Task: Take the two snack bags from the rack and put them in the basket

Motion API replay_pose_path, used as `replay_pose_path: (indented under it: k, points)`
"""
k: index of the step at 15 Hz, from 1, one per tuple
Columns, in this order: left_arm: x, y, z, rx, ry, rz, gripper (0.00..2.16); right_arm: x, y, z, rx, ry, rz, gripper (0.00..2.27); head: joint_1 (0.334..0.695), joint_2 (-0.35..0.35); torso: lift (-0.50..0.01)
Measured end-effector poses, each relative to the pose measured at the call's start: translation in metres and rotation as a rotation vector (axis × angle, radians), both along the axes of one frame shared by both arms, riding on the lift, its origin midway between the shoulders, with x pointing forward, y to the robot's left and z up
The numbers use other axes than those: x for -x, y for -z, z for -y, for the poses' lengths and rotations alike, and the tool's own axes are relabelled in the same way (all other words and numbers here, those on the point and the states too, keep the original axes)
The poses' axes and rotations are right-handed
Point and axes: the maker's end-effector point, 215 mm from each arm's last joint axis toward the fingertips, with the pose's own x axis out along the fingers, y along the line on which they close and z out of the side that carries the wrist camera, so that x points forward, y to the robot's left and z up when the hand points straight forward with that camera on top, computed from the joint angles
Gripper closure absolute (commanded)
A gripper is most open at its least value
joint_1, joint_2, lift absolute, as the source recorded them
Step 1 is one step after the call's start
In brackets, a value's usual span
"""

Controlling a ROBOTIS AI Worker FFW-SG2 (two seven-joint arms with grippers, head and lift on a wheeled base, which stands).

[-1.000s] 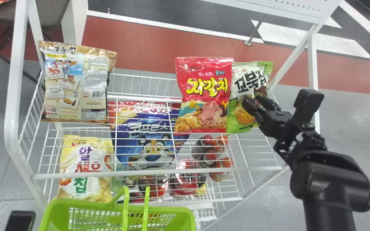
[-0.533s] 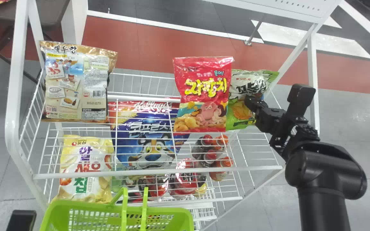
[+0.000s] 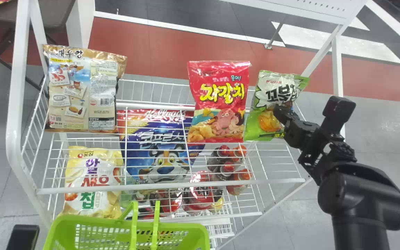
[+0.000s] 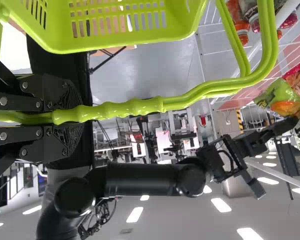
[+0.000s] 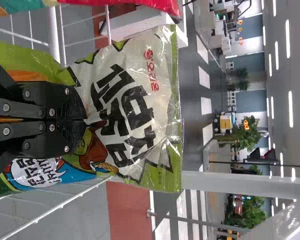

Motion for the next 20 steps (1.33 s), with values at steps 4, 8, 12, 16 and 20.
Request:
replay_pose_path:
  k: [4, 8, 12, 16, 20]
  points:
    - [-0.003, 0.000, 0.000, 0.000, 0.001, 0.005, 1.88, 0.011, -0.028, -0.030, 0.002, -0.049, 0.021, 2.11, 0.695, -0.350, -0.011]
    - [-0.005, -0.001, -0.002, 0.003, -0.005, 0.004, 1.88, 0.027, -0.051, -0.036, 0.064, -0.001, 0.007, 2.11, 0.695, -0.350, -0.011]
    - [-0.006, -0.003, -0.002, 0.009, -0.004, 0.007, 1.88, 0.035, -0.069, -0.034, 0.092, 0.016, 0.028, 2.11, 0.695, -0.350, -0.011]
    - [-0.005, -0.003, -0.002, 0.012, -0.004, 0.006, 1.88, 0.069, -0.069, -0.060, 0.026, -0.027, -0.055, 2.11, 0.695, -0.350, -0.011]
    - [-0.004, -0.004, -0.001, 0.014, -0.003, 0.006, 1.88, 0.150, -0.022, -0.108, -0.067, -0.106, -0.369, 2.11, 0.695, -0.350, -0.011]
